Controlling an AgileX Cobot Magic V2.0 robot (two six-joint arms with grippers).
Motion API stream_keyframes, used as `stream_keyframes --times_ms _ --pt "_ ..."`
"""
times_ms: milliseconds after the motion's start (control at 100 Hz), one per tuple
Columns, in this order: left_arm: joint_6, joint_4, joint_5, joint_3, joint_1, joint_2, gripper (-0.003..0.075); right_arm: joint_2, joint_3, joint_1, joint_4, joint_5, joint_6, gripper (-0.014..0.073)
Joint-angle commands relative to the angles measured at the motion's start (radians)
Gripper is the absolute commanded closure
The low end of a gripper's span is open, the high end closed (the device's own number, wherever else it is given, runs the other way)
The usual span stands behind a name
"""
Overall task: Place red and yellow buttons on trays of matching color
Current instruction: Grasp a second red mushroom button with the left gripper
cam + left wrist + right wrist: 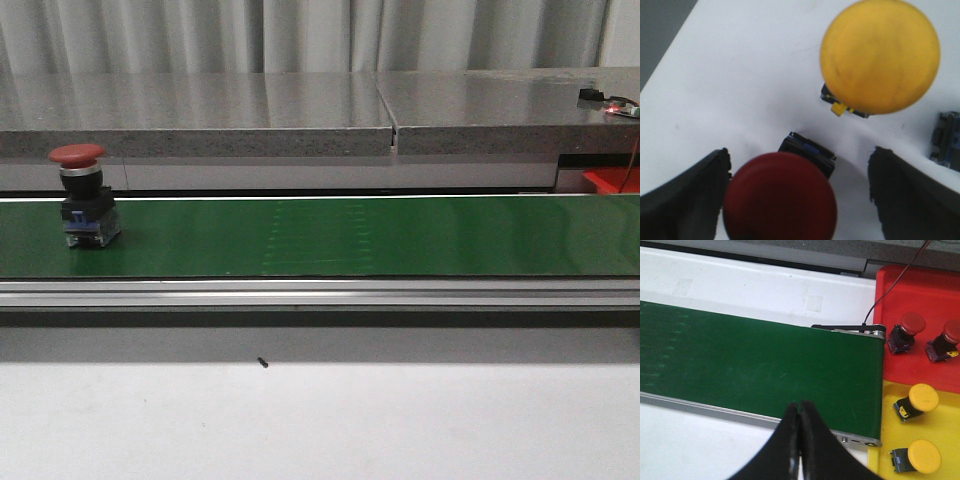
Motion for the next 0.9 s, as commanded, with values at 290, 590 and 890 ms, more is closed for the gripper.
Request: stream_keyframes --times_ms 290,590,890 --pt "-0.003 0.002 -0.023 -0.032 0.003 -0.079 0.0584 -0.007 -0.026 0.002 0.002 -0.055 -0.009 0.0662" --pt "-0.003 -0.074 0.064 -0.032 -0.005 -0.199 0.0651 -0.007 -0.026 0.002 0.002 -0.054 -0.009 0.0662" --pt "0.086 -0.223 0.108 0.042 -0.094 -0.369 0.0651 -0.007 -0.026 0.002 0.002 -0.054 -0.009 0.0662"
